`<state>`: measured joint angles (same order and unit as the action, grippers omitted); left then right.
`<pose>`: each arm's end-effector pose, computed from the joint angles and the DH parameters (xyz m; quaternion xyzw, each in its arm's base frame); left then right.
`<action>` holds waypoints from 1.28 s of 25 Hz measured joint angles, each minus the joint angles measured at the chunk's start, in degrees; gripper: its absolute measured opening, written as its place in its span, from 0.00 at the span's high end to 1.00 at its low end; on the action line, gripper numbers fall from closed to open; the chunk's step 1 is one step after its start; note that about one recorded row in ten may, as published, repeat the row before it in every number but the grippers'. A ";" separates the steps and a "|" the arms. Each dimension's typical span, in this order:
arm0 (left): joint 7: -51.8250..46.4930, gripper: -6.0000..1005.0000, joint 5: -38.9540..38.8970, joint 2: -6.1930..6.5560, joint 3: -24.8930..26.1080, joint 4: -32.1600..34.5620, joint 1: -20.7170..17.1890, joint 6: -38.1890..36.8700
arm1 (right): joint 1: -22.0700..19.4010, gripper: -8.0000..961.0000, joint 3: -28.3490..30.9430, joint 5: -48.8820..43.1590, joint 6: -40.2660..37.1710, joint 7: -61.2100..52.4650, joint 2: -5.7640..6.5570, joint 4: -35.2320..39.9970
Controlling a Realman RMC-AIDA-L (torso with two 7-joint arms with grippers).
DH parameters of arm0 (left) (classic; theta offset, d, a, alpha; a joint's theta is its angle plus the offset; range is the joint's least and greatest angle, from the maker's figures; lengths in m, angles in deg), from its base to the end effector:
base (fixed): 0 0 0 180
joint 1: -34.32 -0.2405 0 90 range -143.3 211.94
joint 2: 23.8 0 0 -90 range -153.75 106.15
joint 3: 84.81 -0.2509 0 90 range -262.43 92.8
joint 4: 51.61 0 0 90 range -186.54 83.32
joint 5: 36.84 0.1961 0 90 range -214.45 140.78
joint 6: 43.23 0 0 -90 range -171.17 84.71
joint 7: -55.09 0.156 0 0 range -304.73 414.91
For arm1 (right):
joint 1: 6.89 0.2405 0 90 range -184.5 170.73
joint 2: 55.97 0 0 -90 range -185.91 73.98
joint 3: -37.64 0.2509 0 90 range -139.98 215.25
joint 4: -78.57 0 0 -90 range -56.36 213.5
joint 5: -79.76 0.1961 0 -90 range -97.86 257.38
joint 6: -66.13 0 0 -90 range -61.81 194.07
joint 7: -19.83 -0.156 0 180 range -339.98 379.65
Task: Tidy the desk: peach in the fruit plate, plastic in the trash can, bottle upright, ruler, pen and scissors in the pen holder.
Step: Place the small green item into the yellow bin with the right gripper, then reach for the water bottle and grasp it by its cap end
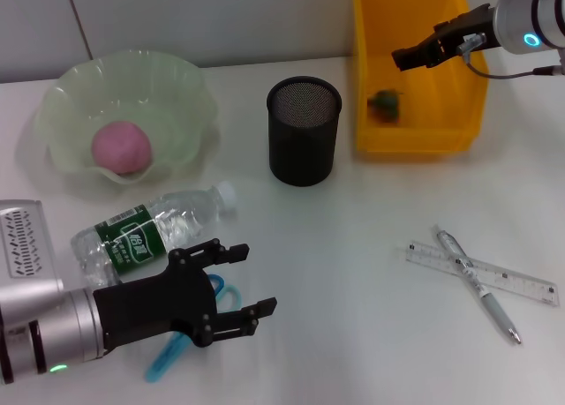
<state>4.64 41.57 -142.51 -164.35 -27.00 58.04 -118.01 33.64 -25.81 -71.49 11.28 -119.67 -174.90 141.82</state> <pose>-0.2500 0.2747 -0.0846 -0.9559 -0.0958 -0.2441 0.1326 0.1955 0.4444 0.0407 -0.8603 0.3064 -0.0147 0.4072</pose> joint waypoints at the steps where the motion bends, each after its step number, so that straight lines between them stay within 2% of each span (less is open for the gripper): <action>1: 0.00 0.20 -0.02 0.02 0.00 0.00 -0.07 -0.05 | -0.19 0.34 0.03 -0.02 -0.08 -0.01 0.00 0.51; 2: 0.00 0.20 -0.03 0.09 0.00 0.00 -0.12 -0.06 | -0.36 0.28 0.05 -0.02 -0.19 -0.12 -0.02 0.94; 8: 0.15 0.20 -0.10 0.17 0.31 0.44 -0.79 -0.47 | -4.97 0.12 -1.22 1.80 -3.12 -1.23 -0.42 10.95; 14: 0.02 0.20 -0.11 0.28 0.54 1.32 -2.08 -3.19 | -15.31 0.12 -6.54 13.67 -8.88 0.02 -0.52 23.41; 18: -0.06 0.20 -0.25 0.31 1.95 6.23 -5.37 -8.18 | -21.40 0.12 -9.06 18.32 -14.24 2.89 -0.67 28.74; 22: -1.55 0.20 -1.38 0.16 4.34 15.56 -10.35 -11.08 | -25.16 0.12 -10.82 19.12 -17.74 5.10 -0.80 28.45; 26: -5.80 0.20 -2.46 0.29 4.71 24.91 -13.49 -8.86 | -27.03 0.12 -11.21 22.33 -18.71 9.57 -0.80 25.22; 32: -16.18 0.20 4.10 0.34 4.34 34.42 -12.80 -1.58 | -31.43 0.12 -11.42 35.17 -19.58 24.60 -0.75 22.39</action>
<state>-11.53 45.67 -142.17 -160.01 7.43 45.24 -119.59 2.22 -37.22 -36.32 -8.29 -95.07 -175.65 164.21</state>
